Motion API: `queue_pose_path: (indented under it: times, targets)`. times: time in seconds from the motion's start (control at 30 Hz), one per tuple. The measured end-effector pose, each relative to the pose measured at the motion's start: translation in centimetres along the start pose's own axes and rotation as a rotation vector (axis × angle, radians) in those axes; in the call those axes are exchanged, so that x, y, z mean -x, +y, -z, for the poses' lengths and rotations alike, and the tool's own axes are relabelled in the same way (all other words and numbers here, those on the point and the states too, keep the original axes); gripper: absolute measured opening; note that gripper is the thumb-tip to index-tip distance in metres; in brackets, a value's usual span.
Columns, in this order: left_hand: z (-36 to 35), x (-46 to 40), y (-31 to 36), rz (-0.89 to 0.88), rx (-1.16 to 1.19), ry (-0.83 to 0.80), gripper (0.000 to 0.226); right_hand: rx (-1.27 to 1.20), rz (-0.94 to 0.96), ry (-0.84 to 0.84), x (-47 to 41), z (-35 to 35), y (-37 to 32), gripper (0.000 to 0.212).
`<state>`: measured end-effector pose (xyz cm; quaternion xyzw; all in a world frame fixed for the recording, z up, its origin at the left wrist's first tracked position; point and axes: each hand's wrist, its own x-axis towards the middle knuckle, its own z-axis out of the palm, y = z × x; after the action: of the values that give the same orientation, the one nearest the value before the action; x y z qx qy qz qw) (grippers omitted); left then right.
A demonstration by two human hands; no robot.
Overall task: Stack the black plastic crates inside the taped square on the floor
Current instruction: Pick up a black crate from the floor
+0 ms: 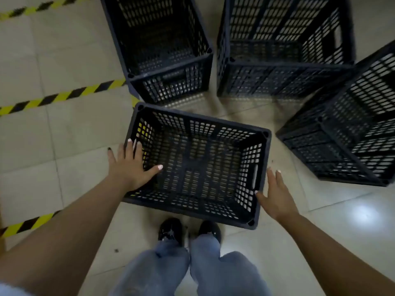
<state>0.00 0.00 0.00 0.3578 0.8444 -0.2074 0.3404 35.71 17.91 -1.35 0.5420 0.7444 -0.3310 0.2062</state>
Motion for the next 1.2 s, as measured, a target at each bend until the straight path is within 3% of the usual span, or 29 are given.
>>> queue_pose_path:
  times: [0.1,0.2,0.47,0.73,0.9,1.2]
  targets:
    - [-2.1,-2.8,-0.8,0.02,-0.18,0.075,0.106,-0.005,-0.03,0.0,-2.9,-2.2,0.8,0.088]
    - [-4.1,-4.9,-1.5,0.035,-0.174,0.111,0.104,-0.001,-0.049,-0.016,-5.3,-4.0,1.0,0.093]
    - [-6.8,-7.4,-2.2,0.053,0.169,0.05,0.106,0.087,-0.116,0.041,-8.2,-6.1,0.5,0.097]
    - [-4.5,-8.4,-2.6,0.144,0.216,-0.013,0.109,0.137,-0.108,0.075,-6.9,-5.3,-0.5,0.089]
    - [-2.8,-5.8,-3.0,0.138,0.159,-0.027,0.107,0.18,-0.113,0.064,-4.6,-2.4,-1.5,0.094]
    - [1.2,4.9,-7.6,0.265,0.48,0.011,0.111,0.399,0.038,0.054,2.7,5.3,-7.3,0.098]
